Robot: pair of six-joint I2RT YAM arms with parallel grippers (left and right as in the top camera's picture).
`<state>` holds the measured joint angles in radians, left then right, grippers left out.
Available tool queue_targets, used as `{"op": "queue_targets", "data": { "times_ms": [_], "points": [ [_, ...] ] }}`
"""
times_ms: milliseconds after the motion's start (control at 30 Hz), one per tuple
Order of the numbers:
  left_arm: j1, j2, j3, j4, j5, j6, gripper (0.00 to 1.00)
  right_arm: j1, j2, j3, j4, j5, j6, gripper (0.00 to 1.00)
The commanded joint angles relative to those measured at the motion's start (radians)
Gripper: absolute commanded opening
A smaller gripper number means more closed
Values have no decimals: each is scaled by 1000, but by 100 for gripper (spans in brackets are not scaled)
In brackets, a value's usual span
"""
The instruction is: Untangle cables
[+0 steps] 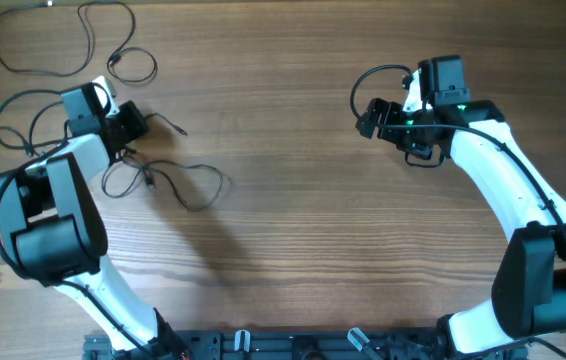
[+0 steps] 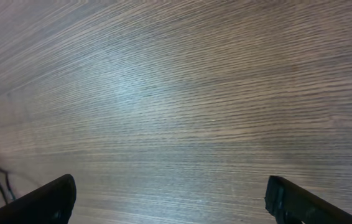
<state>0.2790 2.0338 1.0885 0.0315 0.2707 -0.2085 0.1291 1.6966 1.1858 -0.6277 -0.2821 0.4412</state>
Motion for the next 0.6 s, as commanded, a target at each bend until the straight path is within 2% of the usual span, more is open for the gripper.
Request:
{"op": "queue_targets", "data": {
  "times_ms": [0,67,167,233,267,300,367,400,433,467,500,567],
  "points": [
    [-34,46,-43,-92,63,-9,4,3,16,-3,3,47,4,100],
    [-53,34,-42,-82,94,-8,4,3,16,-3,11,48,4,100],
    [-95,-42,-32,-23,214,-9,5,3,16,-3,18,92,3,100],
    [-137,-113,-16,13,250,-9,9,3,16,-3,16,114,3,100],
    [-166,-152,-9,26,249,-9,25,3,16,-3,17,114,3,100],
    [-201,-194,-5,48,249,-9,32,3,16,-3,17,114,4,100],
    [-257,-260,-5,87,249,-8,32,3,16,-3,17,114,4,100],
    [-282,-290,-5,101,249,-8,36,3,16,-3,16,114,3,100],
    [-314,-331,-5,113,248,-2,44,3,16,-3,16,117,3,100],
    [-332,-357,-5,116,248,16,64,3,16,-3,16,122,3,100],
    [-349,-386,-5,113,247,47,100,3,16,-3,15,130,3,100],
    [-376,-449,-5,97,225,76,100,3,16,-3,14,130,3,100]
  ]
}}
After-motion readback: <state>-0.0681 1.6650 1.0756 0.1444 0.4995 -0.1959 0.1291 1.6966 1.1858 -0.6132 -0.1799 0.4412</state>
